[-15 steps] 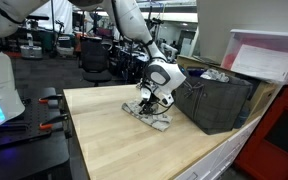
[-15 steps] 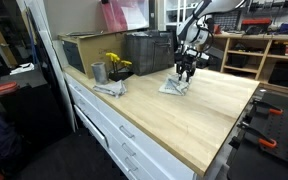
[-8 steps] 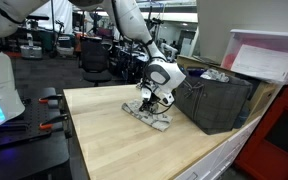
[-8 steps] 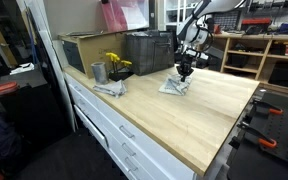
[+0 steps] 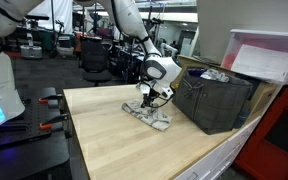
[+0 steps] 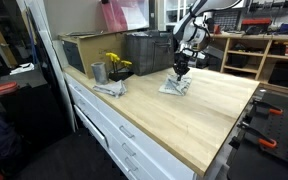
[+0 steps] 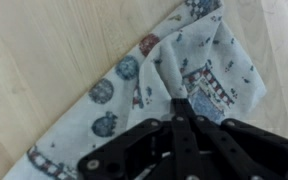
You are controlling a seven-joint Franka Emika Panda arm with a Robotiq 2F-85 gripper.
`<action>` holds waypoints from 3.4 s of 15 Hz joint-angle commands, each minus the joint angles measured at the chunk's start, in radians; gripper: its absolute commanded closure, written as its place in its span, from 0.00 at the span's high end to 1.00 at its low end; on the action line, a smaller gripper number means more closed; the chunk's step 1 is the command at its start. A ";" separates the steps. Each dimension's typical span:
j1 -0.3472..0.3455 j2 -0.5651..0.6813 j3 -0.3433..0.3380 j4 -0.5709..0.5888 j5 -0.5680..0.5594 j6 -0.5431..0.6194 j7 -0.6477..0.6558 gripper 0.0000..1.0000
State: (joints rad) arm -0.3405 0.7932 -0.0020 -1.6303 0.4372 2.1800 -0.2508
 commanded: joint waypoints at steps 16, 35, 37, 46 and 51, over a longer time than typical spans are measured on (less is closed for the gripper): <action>0.279 -0.076 -0.003 -0.013 -0.104 0.030 0.368 0.00; 0.265 -0.076 -0.230 -0.088 -0.222 0.228 0.805 1.00; 0.196 -0.066 -0.201 -0.067 -0.155 0.187 0.788 1.00; 0.008 0.005 -0.071 0.015 0.124 0.126 0.662 1.00; 0.014 0.052 -0.069 0.067 0.111 0.153 0.605 1.00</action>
State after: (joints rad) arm -0.3193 0.8117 -0.0781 -1.6094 0.5413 2.3287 0.3924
